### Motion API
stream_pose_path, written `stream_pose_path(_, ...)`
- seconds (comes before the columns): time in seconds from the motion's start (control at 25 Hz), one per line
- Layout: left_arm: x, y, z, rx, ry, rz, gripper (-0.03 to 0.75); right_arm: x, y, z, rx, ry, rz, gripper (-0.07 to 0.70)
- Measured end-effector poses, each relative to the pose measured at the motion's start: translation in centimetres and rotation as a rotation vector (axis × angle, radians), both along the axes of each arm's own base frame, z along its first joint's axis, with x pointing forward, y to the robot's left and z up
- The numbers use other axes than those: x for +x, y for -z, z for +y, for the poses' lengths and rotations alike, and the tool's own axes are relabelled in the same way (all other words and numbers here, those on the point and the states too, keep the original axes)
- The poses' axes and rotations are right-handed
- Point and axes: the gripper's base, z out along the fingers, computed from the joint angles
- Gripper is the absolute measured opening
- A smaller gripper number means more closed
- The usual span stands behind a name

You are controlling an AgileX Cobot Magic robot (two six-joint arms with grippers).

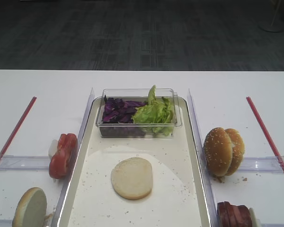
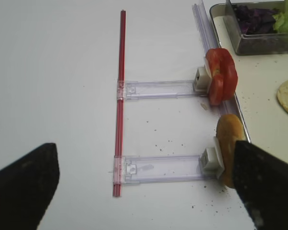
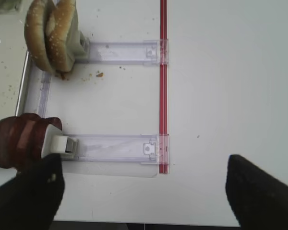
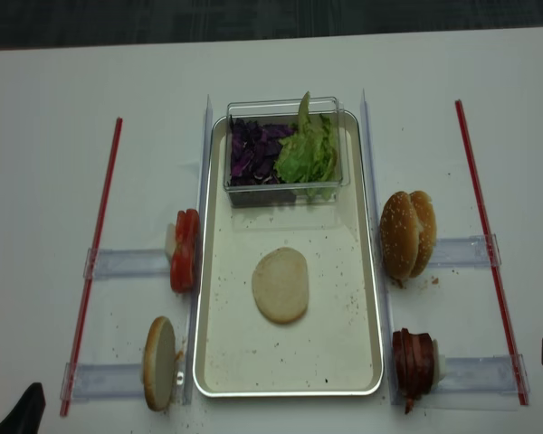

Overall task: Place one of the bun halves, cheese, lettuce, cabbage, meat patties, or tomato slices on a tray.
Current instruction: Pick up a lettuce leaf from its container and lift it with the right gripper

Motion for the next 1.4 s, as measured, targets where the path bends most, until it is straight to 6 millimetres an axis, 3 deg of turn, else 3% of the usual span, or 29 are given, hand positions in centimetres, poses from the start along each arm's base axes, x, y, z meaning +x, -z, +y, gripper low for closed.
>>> stream_pose_path(0.96, 0.0, 0.0, 0.0, 0.000, 0.000, 0.000, 0.671, 7.2, 4.5, -0.1, 0.042, 0.005, 0.559, 0.692)
stream_pose_path(1.2, 0.0, 0.0, 0.0, 0.000, 0.000, 0.000, 0.671, 7.8, 4.6, -0.1, 0.048, 0.019, 0.573, 0.692)
stream_pose_path(1.4, 0.0, 0.0, 0.0, 0.000, 0.000, 0.000, 0.671, 10.2, 3.7, -0.4, 0.032, 0.018, 0.580, 0.692)
